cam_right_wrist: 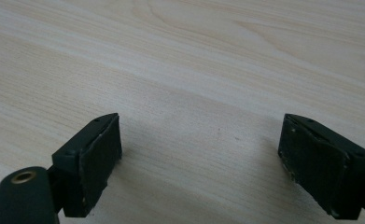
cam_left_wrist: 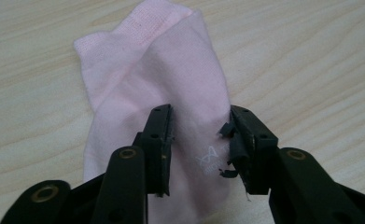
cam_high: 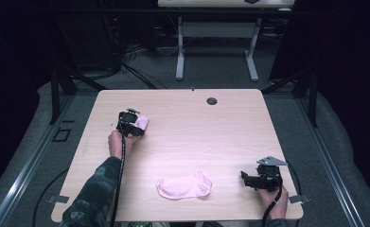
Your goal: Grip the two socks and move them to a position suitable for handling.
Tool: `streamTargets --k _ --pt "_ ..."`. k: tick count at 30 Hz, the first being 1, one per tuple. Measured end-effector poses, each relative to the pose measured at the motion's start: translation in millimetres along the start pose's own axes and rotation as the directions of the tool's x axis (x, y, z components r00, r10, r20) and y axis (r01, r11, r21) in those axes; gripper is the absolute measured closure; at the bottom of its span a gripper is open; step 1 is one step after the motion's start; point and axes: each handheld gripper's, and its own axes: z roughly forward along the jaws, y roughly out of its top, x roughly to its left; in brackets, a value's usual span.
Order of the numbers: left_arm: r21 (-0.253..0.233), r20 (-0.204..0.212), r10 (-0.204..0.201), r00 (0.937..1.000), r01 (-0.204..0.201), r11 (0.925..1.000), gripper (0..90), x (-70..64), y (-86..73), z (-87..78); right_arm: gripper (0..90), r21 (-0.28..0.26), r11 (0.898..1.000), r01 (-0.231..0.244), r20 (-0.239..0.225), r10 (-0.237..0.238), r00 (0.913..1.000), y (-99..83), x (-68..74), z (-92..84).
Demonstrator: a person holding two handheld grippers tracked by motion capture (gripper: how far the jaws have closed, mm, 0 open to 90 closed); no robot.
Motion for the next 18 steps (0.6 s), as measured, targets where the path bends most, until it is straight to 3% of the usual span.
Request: streamTargets --k 6,14,18 --pt "-0.012 0.017 -0.026 0.9995 0.027 0.9996 83.7 8.4 -3.5 -0.8 14.0 0.003 1.000 -0.001 0.003 0.001 1.0000 0.0 0.0 -0.4" --pt "-0.021 0.028 -0.026 0.9993 0.027 0.9994 86.2 11.5 -5.1 -2.1 14.4 -0.002 1.000 -0.002 0.000 0.002 1.0000 -0.3 -0.1 -0.2" --pt "-0.047 0.043 -0.048 0.9980 0.050 0.9977 86.3 13.5 -6.6 -6.6 14.5 -0.004 1.000 -0.003 0.001 0.003 1.0000 -0.4 -0.1 -0.2"
